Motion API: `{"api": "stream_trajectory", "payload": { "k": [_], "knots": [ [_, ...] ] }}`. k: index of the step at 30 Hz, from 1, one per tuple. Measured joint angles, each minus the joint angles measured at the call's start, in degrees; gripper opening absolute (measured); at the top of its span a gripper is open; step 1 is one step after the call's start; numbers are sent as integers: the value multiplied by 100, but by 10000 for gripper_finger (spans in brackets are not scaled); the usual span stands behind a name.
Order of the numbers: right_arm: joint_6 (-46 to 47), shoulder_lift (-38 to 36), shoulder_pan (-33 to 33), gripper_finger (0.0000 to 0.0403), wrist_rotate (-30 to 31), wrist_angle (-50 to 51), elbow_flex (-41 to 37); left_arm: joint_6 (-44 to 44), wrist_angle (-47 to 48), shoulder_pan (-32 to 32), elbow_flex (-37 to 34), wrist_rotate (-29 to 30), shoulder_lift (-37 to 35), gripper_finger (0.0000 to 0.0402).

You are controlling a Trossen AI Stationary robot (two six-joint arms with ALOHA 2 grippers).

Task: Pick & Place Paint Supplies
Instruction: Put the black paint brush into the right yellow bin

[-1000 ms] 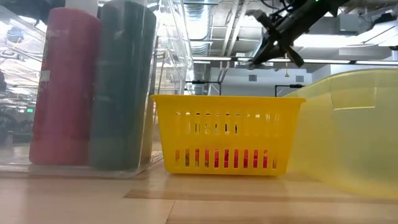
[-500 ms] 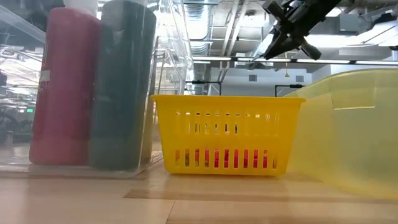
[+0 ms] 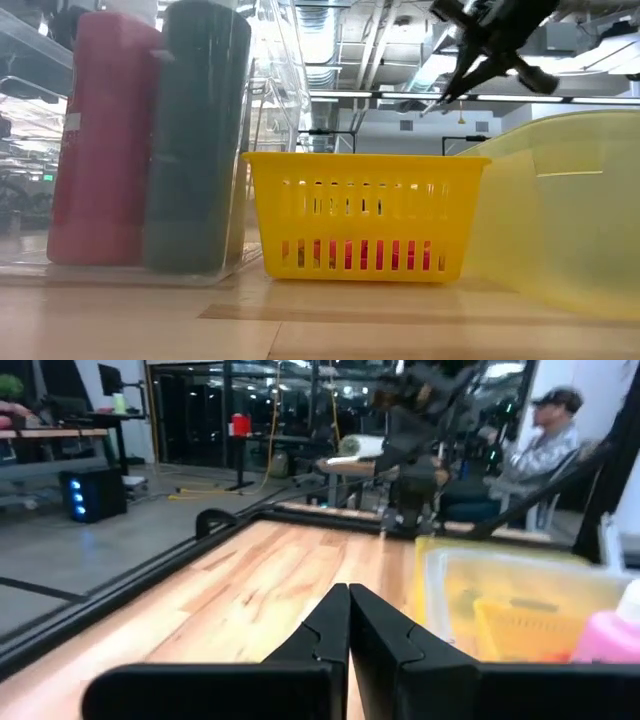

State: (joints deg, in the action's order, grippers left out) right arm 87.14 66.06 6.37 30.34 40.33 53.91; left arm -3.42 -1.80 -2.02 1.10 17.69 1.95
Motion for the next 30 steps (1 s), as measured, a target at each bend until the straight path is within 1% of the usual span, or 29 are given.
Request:
{"api": "stream_trajectory", "payload": {
  "k": [3, 6, 10, 13, 16, 20, 28, 30],
  "knots": [
    [813, 138, 568, 8, 312, 139, 8, 270, 2, 6, 0, 5, 140, 0],
    [1638, 308, 1083, 8, 546, 341, -8, 310, 4, 6, 0, 7, 316, 0],
    [2621, 813, 1654, 8, 729, 388, 0, 306, 0, 6, 0, 7, 526, 0],
    [3201, 1271, 1979, 8, 815, 512, 179, 312, -103, 6, -10, 15, 698, 0],
    [3560, 1760, 2245, 8, 857, 610, 493, 313, -234, 6, -17, 16, 842, 0],
    [4049, 2337, 2580, 8, 850, 1062, 1064, 313, -301, 6, -17, 14, 1026, 0],
    [4104, 3196, 3122, 8, 711, 2239, 2629, 310, -348, 6, -15, 22, 1257, 0],
    [4102, 3396, 3275, 8, 705, 2554, 3053, 197, -449, 6, -15, 301, 1313, 0]
  ]
}}
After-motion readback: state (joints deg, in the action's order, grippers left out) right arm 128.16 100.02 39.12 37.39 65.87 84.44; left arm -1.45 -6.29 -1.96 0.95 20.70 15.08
